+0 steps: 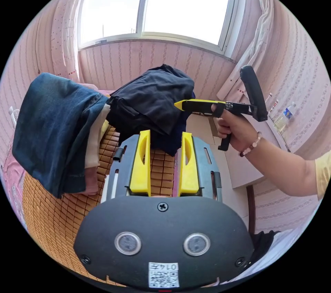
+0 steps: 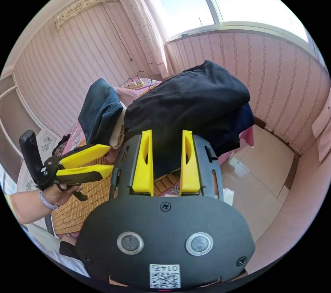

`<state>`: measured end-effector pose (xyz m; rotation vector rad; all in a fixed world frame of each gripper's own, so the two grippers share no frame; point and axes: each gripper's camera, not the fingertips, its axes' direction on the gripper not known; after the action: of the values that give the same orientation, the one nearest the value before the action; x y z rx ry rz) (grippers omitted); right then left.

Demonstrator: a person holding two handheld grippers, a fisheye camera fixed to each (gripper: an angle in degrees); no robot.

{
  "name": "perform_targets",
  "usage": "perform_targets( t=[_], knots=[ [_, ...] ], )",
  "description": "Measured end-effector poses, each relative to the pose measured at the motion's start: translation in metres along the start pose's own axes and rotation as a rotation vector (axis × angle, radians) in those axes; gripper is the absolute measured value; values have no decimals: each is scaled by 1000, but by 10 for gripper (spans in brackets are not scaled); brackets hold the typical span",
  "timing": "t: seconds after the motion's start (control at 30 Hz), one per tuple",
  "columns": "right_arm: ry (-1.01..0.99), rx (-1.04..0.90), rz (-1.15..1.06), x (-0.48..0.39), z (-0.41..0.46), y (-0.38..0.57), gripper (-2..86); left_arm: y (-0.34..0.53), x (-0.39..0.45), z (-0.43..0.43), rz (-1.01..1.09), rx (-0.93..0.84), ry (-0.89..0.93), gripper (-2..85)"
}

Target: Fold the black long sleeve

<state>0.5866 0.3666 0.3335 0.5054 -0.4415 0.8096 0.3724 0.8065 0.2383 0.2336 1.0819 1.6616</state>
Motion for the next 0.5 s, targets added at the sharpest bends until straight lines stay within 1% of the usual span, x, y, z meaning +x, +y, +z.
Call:
perform_targets(
  t=[0.07, 0.13, 0.23, 0.33, 0.43, 0.5],
  knots=[
    [35, 11, -9, -5, 1, -6, 95, -11, 1, 29, 15, -33, -45, 119],
    [63, -4, -34, -9, 1, -9, 68, -14, -8, 51, -31, -69, -80, 93],
    [32, 7, -76, -15, -17, -11, 26, -13, -21, 55, -79, -92, -62, 18],
    [-25, 110, -123, -34, -61, -7, 12, -8, -22, 19, -43, 4, -44, -4],
    [-142, 201, -210, -73, -106, -5, 7, 4, -25, -46, -16, 107, -34, -9],
    [-253, 199, -279, -104, -124, -5, 5, 26, -37, -112, -48, 150, -36, -9]
  ],
)
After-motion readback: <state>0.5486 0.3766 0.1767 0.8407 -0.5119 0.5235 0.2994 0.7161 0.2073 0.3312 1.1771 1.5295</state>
